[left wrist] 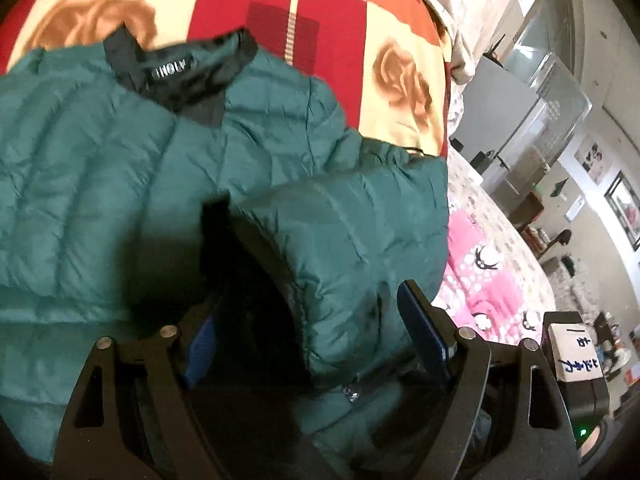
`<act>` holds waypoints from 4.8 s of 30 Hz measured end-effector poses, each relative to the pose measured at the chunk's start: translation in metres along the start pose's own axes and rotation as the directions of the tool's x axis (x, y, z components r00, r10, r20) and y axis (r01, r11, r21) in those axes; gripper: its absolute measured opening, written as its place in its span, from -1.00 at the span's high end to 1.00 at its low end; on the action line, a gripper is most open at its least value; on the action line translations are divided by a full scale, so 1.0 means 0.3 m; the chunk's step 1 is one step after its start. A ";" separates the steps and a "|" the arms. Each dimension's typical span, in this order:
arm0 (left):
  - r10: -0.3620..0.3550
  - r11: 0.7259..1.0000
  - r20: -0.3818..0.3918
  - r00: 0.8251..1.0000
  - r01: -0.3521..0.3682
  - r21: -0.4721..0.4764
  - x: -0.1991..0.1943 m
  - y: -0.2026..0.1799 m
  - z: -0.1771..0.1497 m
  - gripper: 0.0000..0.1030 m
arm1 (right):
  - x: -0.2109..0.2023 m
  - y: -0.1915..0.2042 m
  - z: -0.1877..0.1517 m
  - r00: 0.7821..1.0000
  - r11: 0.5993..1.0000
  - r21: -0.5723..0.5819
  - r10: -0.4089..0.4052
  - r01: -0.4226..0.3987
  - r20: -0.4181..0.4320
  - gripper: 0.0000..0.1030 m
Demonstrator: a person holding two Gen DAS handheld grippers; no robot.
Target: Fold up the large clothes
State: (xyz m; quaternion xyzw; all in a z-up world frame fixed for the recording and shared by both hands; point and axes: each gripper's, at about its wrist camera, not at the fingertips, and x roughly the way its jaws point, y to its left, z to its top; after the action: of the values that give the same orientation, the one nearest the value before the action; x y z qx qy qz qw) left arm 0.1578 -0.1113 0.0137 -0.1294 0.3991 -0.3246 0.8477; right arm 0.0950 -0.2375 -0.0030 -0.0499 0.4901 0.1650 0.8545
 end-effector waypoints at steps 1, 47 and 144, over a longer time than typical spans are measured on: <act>-0.003 1.000 -0.009 1.000 0.003 -0.002 0.007 0.001 0.000 0.00 | -0.001 -0.001 -0.005 1.000 1.000 0.000 -0.001 0.001 0.002 -0.71; 0.529 0.843 0.254 0.810 -0.467 -0.267 -0.419 0.549 0.164 0.87 | 0.001 -0.076 0.036 0.999 0.999 0.040 -0.027 0.026 0.029 -0.60; 0.600 0.775 -0.047 0.799 -0.594 -0.215 -0.188 0.517 0.049 -0.99 | 0.286 -0.115 0.485 0.981 0.979 0.177 -0.130 0.103 0.147 -1.00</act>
State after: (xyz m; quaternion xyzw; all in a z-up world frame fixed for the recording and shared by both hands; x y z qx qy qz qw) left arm 0.2117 0.0421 -0.0177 -0.0926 0.4427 0.0085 0.8919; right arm 0.2658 -0.2141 -0.0040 0.0073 0.4293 0.0758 0.8999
